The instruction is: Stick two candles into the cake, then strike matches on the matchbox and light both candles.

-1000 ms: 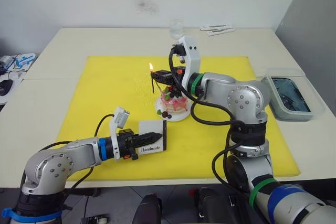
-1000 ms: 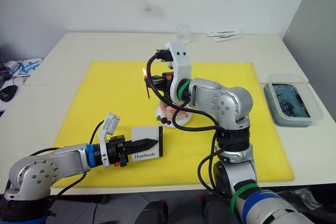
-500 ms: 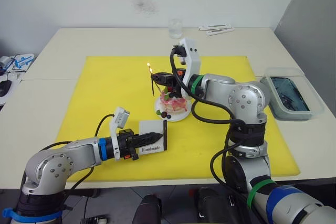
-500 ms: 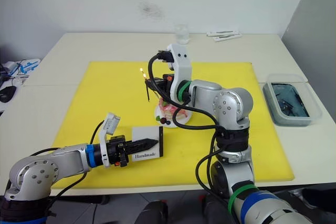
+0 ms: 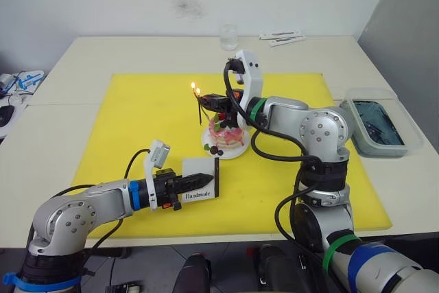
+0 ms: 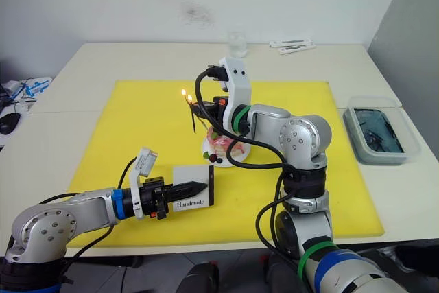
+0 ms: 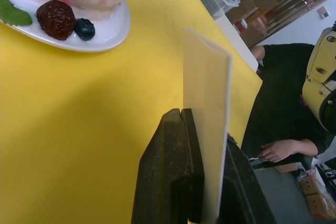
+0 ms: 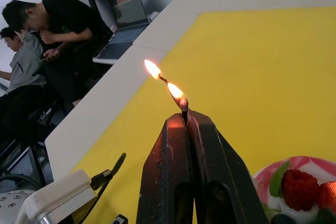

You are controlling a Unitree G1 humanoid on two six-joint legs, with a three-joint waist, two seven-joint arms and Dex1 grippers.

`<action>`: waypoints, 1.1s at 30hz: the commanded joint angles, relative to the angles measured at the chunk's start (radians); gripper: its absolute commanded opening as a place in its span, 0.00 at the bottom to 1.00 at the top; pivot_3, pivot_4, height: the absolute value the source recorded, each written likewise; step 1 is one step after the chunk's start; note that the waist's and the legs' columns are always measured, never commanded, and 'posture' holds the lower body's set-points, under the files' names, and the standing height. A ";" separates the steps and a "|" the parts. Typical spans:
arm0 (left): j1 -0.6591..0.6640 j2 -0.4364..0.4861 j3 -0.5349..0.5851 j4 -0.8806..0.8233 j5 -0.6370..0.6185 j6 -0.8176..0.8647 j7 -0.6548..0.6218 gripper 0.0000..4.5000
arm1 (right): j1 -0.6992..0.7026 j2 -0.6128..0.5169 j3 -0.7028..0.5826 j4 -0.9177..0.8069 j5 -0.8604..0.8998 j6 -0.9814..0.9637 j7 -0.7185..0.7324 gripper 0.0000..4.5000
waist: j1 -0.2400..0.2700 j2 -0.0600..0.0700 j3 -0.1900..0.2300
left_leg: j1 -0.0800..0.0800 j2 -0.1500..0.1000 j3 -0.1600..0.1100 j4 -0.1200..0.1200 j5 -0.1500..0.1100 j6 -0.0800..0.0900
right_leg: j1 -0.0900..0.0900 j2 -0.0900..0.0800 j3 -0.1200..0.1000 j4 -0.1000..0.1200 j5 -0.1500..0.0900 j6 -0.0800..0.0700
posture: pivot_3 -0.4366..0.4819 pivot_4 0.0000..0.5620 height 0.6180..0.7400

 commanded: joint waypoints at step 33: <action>-0.111 -0.031 -0.052 0.024 -0.102 0.062 -0.038 0.00 | 0.293 -0.666 -0.323 -0.490 0.205 0.241 0.133 0.00 | 0.003 0.000 0.000 | -0.001 0.000 0.001 -0.004 0.000 0.000 | 0.000 0.000 0.000 -0.003 -0.002 -0.001 | 0.48 0.27 1.00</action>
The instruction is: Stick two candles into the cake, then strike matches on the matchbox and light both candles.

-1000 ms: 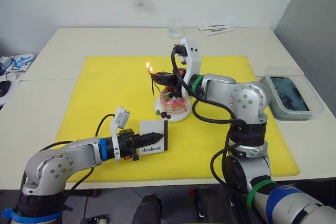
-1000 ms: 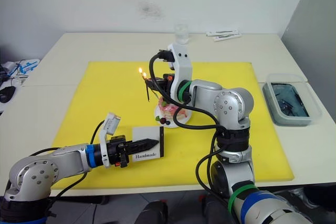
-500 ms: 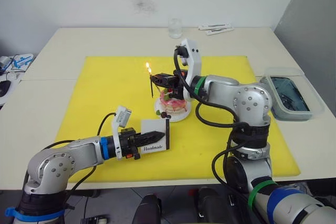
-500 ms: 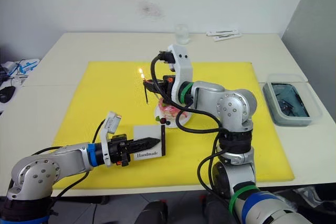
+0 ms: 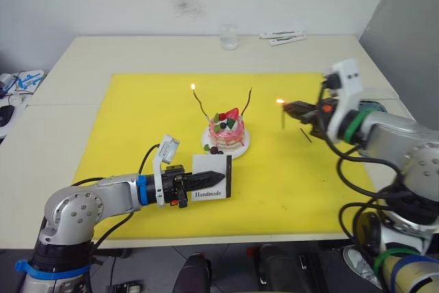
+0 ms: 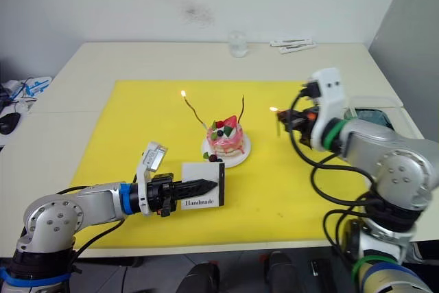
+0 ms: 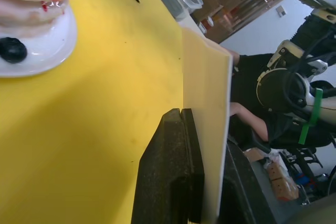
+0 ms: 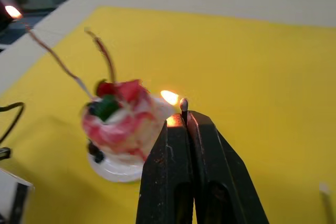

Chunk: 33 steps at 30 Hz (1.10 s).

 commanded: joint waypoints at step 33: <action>-0.020 -0.094 -0.022 -0.049 -0.086 -0.013 0.068 0.00 | 0.234 -0.446 0.200 0.557 -0.619 -0.914 0.131 0.63 | 0.002 0.000 0.000 | 0.001 0.000 0.004 0.001 0.000 0.000 | 0.001 0.000 0.004 0.000 0.001 0.002 | 0.48 0.27 1.00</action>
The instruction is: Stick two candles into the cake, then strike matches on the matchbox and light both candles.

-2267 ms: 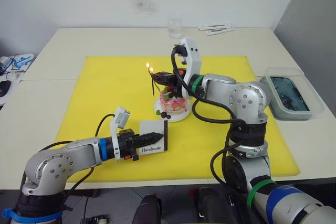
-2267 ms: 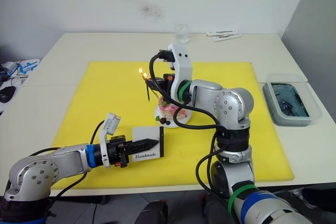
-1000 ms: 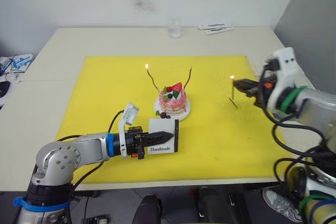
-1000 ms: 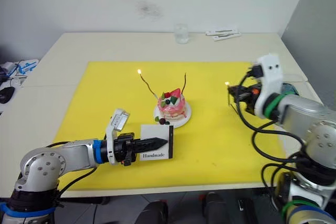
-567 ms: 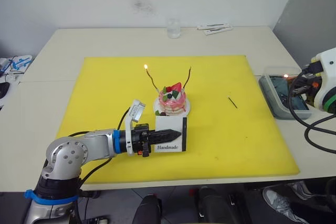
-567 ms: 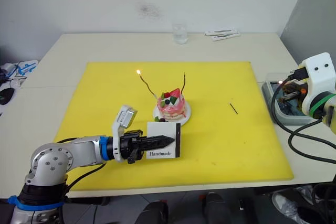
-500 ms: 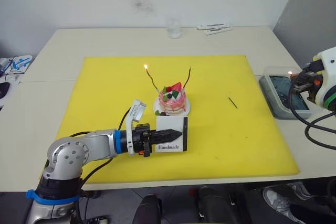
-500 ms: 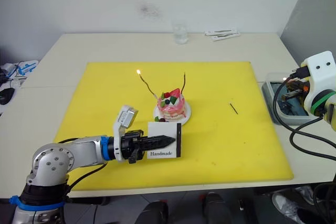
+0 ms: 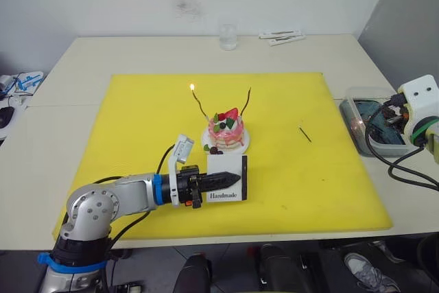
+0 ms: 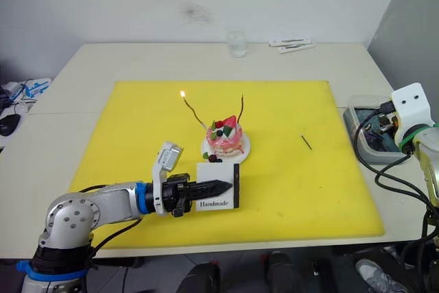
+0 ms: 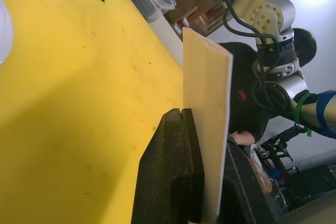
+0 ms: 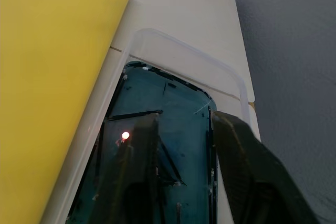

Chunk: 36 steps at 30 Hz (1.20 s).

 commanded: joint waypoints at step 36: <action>-0.017 0.058 0.034 -0.028 -0.079 0.006 0.001 0.00 | 0.171 0.400 0.030 -0.188 0.079 -0.307 0.116 0.99 | 0.010 0.000 0.000 | 0.000 0.000 0.000 0.009 0.000 0.000 | 0.002 0.000 0.001 0.002 0.002 0.002 | 0.48 0.27 1.00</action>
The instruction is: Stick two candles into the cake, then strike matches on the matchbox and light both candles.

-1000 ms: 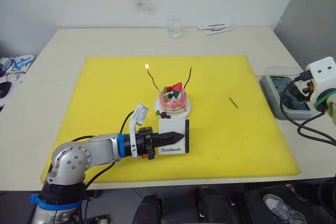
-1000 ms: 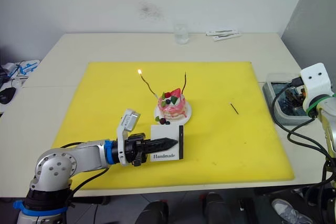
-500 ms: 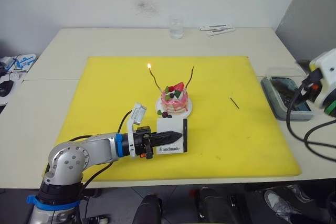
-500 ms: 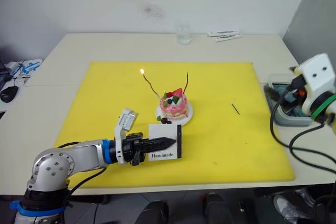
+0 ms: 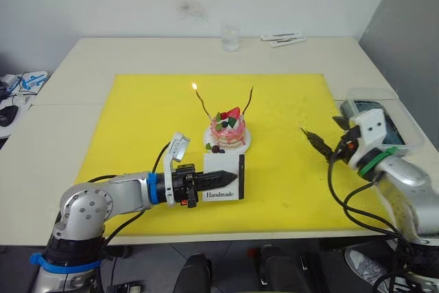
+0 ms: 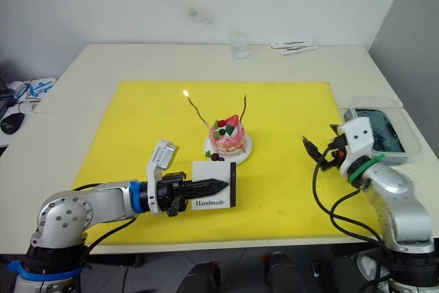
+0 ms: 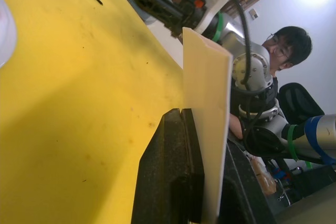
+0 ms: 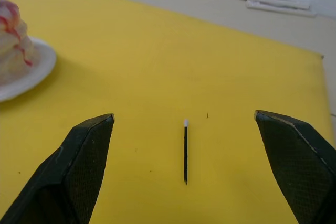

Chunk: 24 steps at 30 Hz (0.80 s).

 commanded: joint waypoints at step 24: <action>0.002 0.046 0.012 -0.037 -0.082 -0.009 0.030 0.00 | -0.197 0.100 0.050 0.423 -0.099 -0.200 -0.020 0.99 | 0.000 0.000 0.000 | 0.000 0.000 0.000 0.000 0.000 0.000 | 0.000 0.000 0.000 0.001 0.001 0.000 | 0.48 0.27 1.00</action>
